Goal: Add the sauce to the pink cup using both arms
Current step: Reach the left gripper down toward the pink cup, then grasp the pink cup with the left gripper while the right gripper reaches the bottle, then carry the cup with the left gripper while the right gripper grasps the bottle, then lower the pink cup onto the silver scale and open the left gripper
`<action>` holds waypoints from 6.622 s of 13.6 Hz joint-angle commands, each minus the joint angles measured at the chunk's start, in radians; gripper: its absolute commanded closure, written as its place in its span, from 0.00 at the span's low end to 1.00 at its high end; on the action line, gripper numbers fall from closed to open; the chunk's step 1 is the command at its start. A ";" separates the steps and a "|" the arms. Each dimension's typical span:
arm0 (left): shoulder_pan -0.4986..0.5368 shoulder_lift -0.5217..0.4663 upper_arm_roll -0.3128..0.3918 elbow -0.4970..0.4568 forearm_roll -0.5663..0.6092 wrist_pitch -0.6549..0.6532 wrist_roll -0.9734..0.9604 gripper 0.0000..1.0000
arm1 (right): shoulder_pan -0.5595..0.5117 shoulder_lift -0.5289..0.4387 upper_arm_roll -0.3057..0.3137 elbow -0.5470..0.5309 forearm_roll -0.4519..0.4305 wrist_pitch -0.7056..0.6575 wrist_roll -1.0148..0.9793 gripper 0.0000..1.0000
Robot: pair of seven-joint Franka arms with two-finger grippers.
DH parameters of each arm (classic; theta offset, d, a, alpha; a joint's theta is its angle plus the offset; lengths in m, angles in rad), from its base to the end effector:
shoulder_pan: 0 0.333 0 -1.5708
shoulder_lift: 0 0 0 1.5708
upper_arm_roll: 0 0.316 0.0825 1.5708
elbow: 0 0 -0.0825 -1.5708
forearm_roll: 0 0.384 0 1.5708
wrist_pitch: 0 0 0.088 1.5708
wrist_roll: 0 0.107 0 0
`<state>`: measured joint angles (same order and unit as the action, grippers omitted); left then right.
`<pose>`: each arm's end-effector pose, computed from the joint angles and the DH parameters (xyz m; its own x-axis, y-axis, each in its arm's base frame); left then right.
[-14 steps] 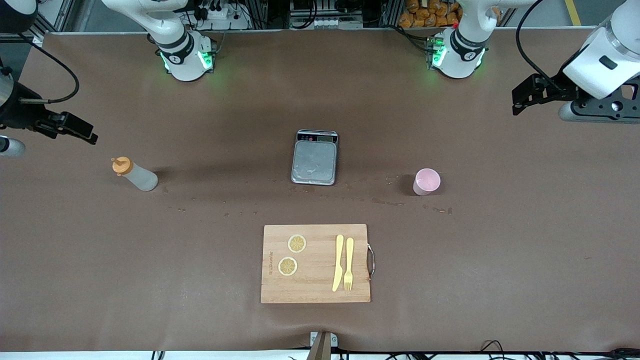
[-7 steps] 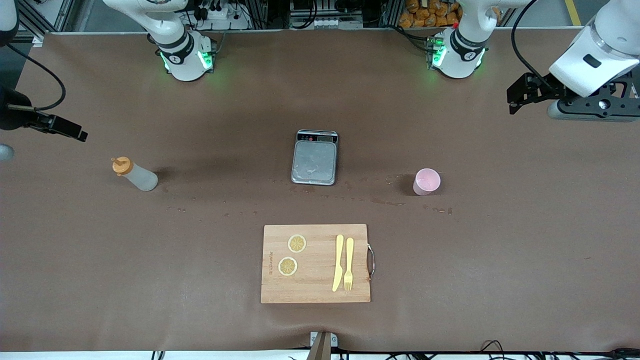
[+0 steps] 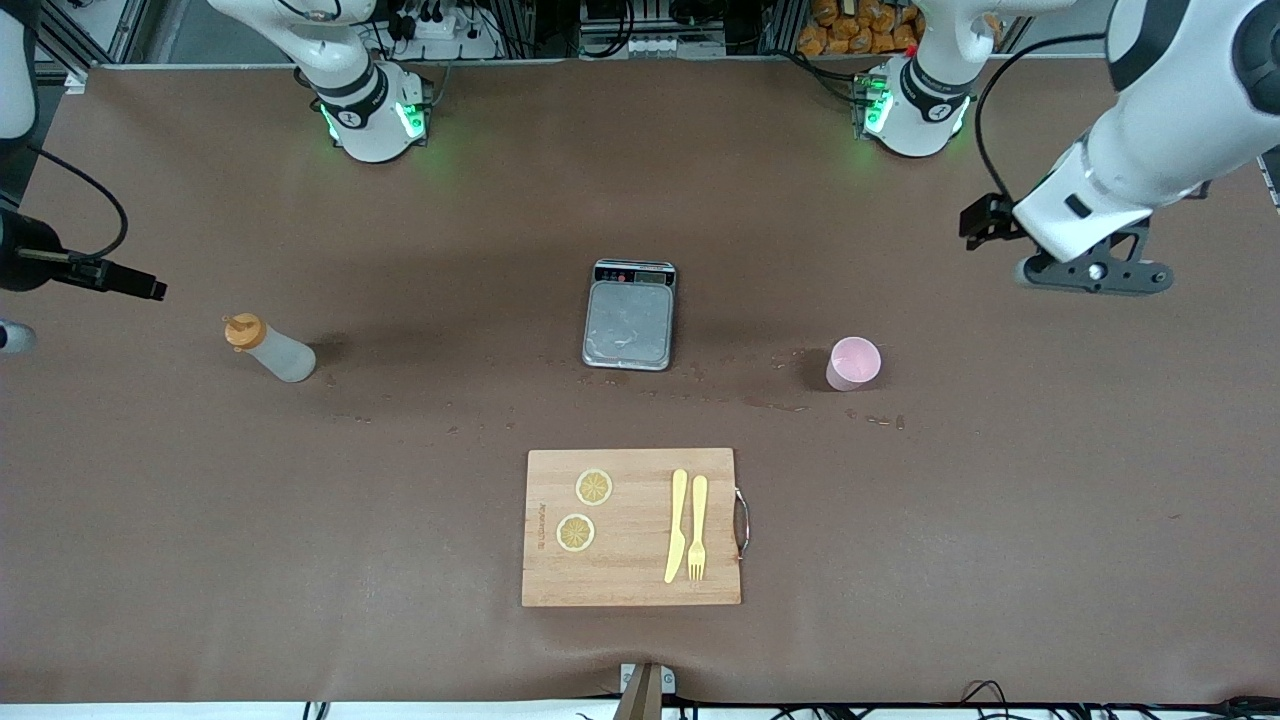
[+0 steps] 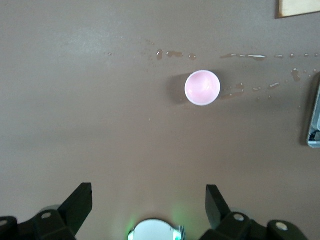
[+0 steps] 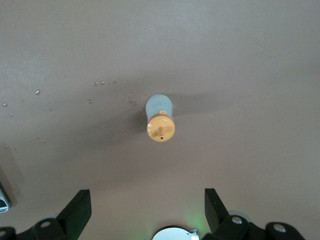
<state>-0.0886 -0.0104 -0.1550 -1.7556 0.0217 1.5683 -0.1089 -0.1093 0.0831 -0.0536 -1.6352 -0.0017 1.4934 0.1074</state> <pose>0.5241 -0.1282 0.5436 0.9763 -0.1303 -0.1726 -0.1395 -0.9893 -0.0420 0.5550 -0.0904 0.5424 0.9389 -0.2639 -0.2209 -0.2639 -0.9641 0.0300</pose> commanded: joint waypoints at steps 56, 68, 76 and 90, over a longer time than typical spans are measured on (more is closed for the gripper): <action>-0.262 0.519 -0.236 0.016 -0.166 0.779 -0.764 1.00 | -0.512 0.722 0.015 0.023 0.683 -0.038 0.439 0.00; -0.372 0.598 -0.235 0.064 -0.063 0.722 -0.910 1.00 | -0.423 0.767 0.017 -0.009 0.726 -0.036 0.442 0.00; -0.392 0.607 -0.233 0.067 -0.055 0.665 -0.934 0.00 | -0.412 0.765 0.017 -0.011 0.732 -0.036 0.442 0.39; -0.165 0.409 -0.245 0.197 -0.022 0.333 -0.651 0.00 | -0.343 0.638 0.015 0.005 0.730 -0.035 0.576 0.52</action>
<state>-0.2849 0.4136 -0.3902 -1.6143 -0.0098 1.9800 -0.8024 -0.4798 0.7878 -0.0335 -1.6128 0.7112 1.4610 0.6264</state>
